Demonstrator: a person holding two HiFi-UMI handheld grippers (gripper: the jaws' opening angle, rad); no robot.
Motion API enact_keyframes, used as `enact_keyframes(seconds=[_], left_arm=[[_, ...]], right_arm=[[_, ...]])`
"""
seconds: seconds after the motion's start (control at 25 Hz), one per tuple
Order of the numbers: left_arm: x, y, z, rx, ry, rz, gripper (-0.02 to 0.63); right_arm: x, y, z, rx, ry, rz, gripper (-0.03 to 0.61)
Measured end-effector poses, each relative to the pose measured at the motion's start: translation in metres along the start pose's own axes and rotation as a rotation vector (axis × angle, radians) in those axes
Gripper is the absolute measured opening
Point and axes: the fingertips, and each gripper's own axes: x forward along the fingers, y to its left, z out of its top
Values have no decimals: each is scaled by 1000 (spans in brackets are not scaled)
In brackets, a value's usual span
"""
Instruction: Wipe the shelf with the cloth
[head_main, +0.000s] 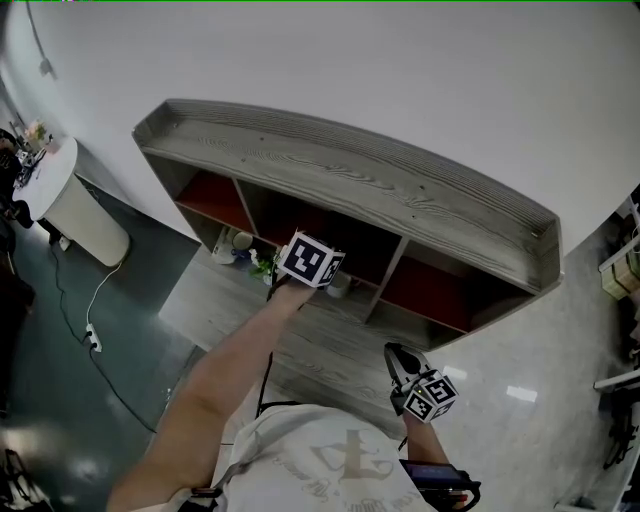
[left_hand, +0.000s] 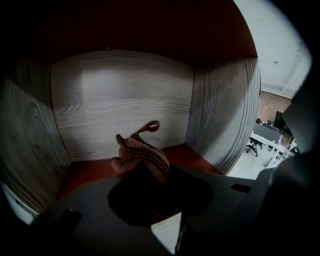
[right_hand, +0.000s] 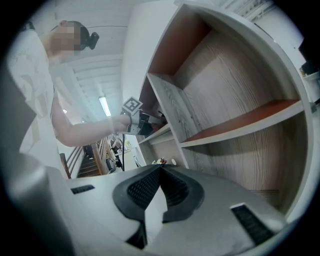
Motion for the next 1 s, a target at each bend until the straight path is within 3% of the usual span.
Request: enact_keyframes(seconds=[0.6, 0.84, 1.0], left_arm=[[-26, 105, -20, -149, 1, 145, 102], [-38, 113, -26, -206, -50, 170, 102], [-52, 109, -38, -221, -89, 144, 101]], right_arm=[[40, 24, -4, -8, 8, -6, 5], [50, 38, -7, -12, 19, -13, 5], [54, 43, -10, -14, 25, -28, 5]])
